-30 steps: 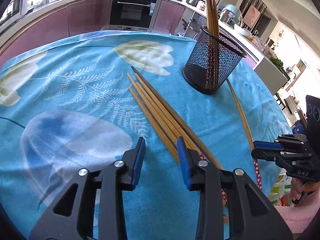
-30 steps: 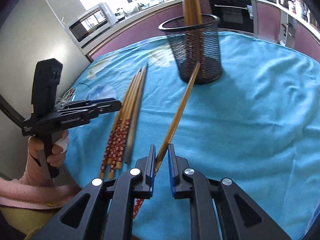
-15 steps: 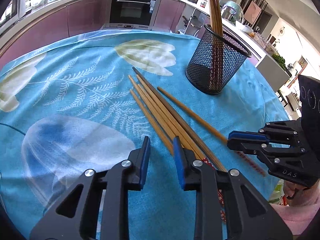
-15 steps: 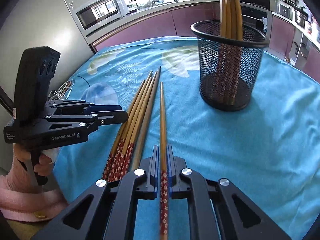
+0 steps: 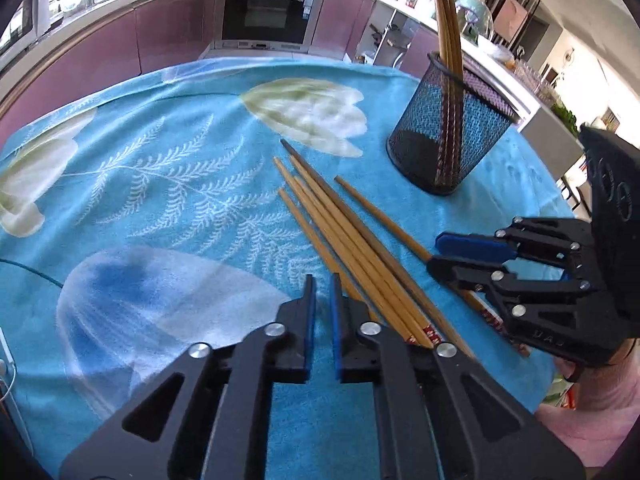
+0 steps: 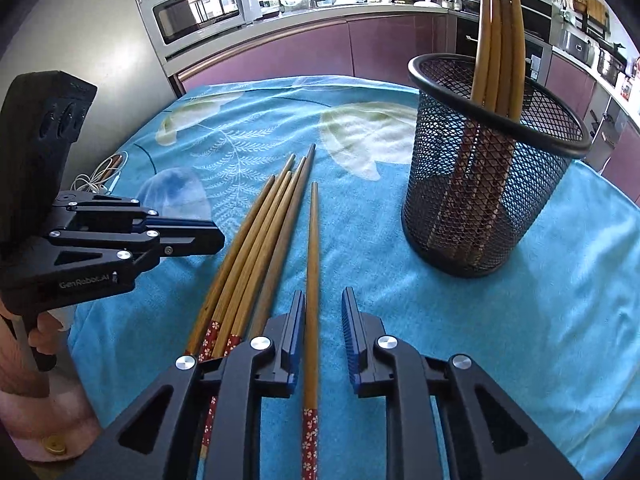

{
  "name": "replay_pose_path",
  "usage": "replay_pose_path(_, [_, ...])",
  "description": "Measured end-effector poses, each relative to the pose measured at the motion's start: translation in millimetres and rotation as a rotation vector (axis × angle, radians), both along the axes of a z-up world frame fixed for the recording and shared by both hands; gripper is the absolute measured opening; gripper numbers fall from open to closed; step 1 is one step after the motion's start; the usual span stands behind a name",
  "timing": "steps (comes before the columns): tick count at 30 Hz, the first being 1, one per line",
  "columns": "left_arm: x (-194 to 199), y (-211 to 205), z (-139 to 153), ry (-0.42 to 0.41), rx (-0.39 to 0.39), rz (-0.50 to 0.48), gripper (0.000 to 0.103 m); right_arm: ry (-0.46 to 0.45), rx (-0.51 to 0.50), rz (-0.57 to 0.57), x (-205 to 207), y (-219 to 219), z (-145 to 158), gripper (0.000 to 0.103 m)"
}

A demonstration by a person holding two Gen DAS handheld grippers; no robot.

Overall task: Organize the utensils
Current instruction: 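Regrip the chopstick near its red-patterned end with the right gripper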

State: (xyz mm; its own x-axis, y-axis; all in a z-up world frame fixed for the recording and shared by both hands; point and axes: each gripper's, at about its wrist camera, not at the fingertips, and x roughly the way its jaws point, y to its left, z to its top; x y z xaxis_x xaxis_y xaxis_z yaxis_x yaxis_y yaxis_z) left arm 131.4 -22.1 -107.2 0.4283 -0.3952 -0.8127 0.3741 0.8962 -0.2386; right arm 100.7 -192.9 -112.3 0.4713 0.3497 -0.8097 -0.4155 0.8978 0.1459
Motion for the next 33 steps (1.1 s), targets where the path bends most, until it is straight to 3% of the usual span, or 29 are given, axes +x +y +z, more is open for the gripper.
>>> replay_pose_path(3, [-2.2,-3.5,3.0,-0.008,-0.007,-0.01,0.019,0.0,0.011,0.004,0.0,-1.8,-0.7,0.02])
replay_pose_path(7, [-5.5,-17.6,-2.0,-0.024,0.051,-0.028,0.022,0.002,0.02,0.004,1.0,-3.6,-0.6,0.02])
replay_pose_path(10, [-8.7,-19.4,0.0,-0.03,0.088,-0.038,0.015,0.0,0.02,0.009,1.0,-3.0,-0.5,0.021])
replay_pose_path(13, [-11.5,-18.4,-1.1,-0.028,0.125,-0.053,0.015,-0.004,0.017,0.014,2.2,-2.9,-0.6,0.021])
replay_pose_path(22, [-2.4,-13.2,-1.5,-0.02,0.172,-0.02,0.021,-0.056,-0.088,0.051,9.8,16.7,-1.0,0.023])
replay_pose_path(25, [0.1,-16.8,-1.7,-0.032,0.192,-0.011,0.016,-0.055,-0.081,0.049,13.4,16.6,-1.5,0.017])
replay_pose_path(27, [1.9,-17.3,-1.4,-0.035,0.192,0.013,0.013,-0.041,-0.052,0.044,14.8,14.0,-1.5,0.007])
replay_pose_path(33, [0.8,-15.1,1.9,-0.049,0.149,0.071,0.007,-0.039,0.016,0.027,8.7,2.4,4.2,0.006])
